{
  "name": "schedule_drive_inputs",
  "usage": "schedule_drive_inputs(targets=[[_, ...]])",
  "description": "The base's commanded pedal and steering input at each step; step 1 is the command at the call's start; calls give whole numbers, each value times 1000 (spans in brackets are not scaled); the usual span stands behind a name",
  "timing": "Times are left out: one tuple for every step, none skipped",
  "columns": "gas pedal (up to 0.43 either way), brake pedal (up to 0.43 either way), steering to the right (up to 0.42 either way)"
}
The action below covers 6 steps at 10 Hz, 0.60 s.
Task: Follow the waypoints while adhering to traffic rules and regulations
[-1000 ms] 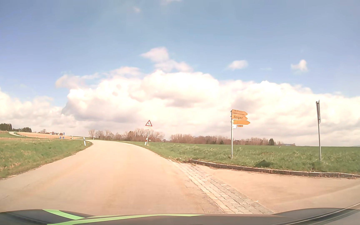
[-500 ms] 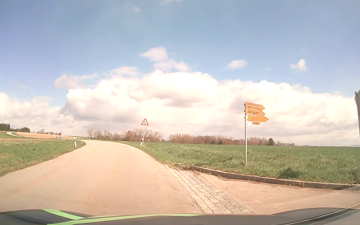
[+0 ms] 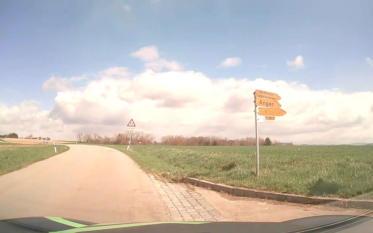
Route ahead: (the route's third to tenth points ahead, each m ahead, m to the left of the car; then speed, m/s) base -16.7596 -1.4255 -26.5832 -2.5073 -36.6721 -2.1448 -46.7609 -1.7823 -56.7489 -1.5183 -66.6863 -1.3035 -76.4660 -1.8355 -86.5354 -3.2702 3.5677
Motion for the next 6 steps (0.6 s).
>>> schedule_drive_inputs(targets=[[0, 232, 98], [0, 238, 81], [0, 244, 59], [0, 244, 27], [0, 244, -25], [0, 244, -85]])
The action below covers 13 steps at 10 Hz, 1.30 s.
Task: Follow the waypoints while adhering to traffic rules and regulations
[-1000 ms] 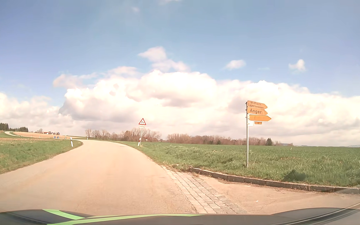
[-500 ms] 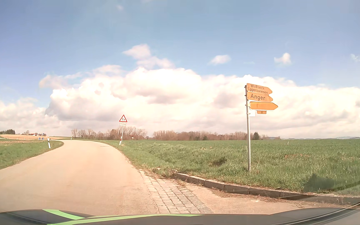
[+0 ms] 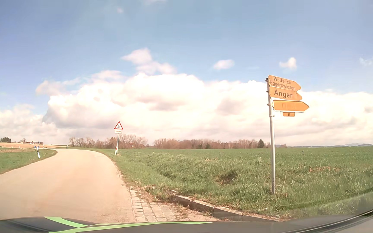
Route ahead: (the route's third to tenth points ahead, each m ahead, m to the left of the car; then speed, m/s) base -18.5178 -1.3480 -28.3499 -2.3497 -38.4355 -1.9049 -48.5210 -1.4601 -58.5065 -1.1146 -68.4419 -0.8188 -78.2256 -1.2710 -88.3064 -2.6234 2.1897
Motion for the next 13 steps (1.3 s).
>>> schedule_drive_inputs(targets=[[0, 238, -134], [0, 238, -184], [0, 238, -235], [0, 238, -276], [0, 238, -321], [0, 238, -367], [0, 238, -395], [0, 238, -415], [0, 220, -421], [0, 195, -421], [0, 159, -417], [0, 146, -409], [0, 146, -403]])
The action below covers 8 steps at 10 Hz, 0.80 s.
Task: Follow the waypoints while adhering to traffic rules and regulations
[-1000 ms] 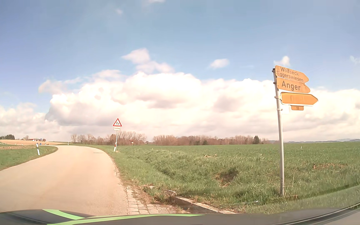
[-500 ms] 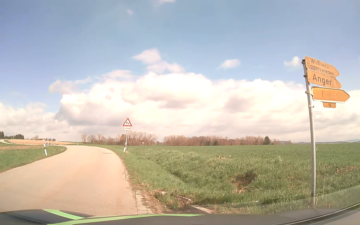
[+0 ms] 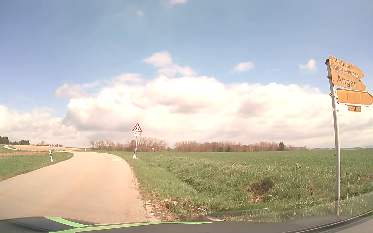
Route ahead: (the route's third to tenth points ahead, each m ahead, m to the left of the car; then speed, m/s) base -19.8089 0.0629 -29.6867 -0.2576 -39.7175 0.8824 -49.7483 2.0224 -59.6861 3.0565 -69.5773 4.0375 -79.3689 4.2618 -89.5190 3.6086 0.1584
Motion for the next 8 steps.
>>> schedule_drive_inputs(targets=[[0, 152, -401], [0, 152, -401], [0, 171, -401], [0, 189, -401], [0, 207, -401], [0, 232, -401], [0, 232, -401], [0, 238, -401]])
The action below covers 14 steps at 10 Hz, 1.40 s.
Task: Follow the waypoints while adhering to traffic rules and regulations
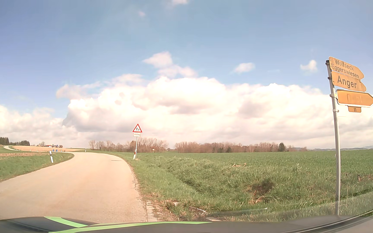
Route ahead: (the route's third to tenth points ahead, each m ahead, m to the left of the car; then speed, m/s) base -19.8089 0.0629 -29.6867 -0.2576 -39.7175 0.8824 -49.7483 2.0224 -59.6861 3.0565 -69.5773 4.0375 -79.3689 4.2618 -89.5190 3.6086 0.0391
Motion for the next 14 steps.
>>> schedule_drive_inputs(targets=[[0, 244, -401], [0, 244, -401], [0, 244, -401], [0, 244, -401], [0, 244, -402], [0, 244, -403], [0, 244, -405], [0, 244, -415], [0, 244, -437], [0, 244, -476], [0, 238, -534], [0, 213, -591], [0, 110, -662], [0, 0, -733]])
